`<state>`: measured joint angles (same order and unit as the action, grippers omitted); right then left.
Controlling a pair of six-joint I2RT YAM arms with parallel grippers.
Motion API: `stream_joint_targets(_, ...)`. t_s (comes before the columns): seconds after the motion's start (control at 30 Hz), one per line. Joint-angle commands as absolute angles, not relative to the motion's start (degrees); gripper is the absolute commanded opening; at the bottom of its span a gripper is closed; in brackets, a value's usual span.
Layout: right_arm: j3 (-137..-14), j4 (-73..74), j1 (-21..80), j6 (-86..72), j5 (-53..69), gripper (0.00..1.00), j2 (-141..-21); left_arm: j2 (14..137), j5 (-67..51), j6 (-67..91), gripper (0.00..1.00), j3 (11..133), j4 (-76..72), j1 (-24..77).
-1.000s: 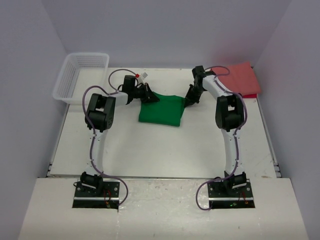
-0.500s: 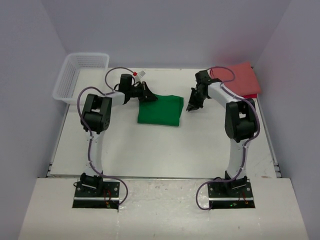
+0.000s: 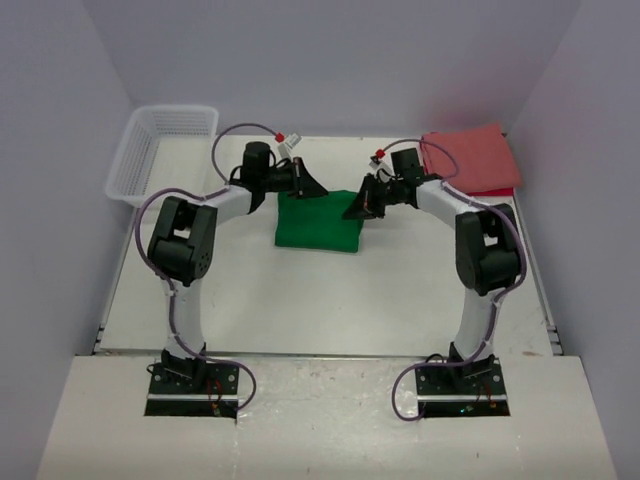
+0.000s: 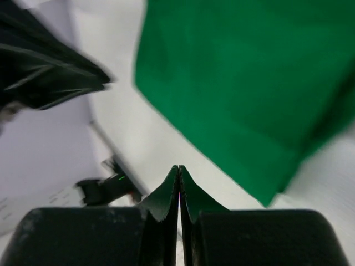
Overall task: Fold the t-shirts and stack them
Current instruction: Fold the long partially folded tshirt into a neat square
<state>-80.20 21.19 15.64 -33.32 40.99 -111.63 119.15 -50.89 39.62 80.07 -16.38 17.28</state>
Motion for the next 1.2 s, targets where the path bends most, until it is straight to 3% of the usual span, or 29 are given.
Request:
stream_joint_targets(0.0,-78.7,1.2,16.2,-47.1,68.2,0.0,-116.8,123.0,-52.5,41.7,0.0,79.0,-20.4,16.9)
stream_joint_targets(0.1,-80.1,-6.7,17.0,-54.7,72.4,0.0,-120.7,126.9,-53.3,41.9,0.0,81.8,-20.6,16.4)
stream_joint_targets(0.23,-87.4,6.6,18.5,-51.5,70.1,0.0,-125.1,131.6,-54.5,43.9,0.0,85.2,-22.4,15.8)
stream_joint_targets(0.63,-91.0,31.7,19.7,-49.8,56.0,0.0,-128.6,136.4,-55.3,50.2,0.0,88.2,-27.9,13.4)
stream_joint_targets(1.17,-85.7,28.6,20.9,-52.0,51.7,0.0,-133.1,135.2,-55.4,49.7,0.0,84.4,-26.5,10.3)
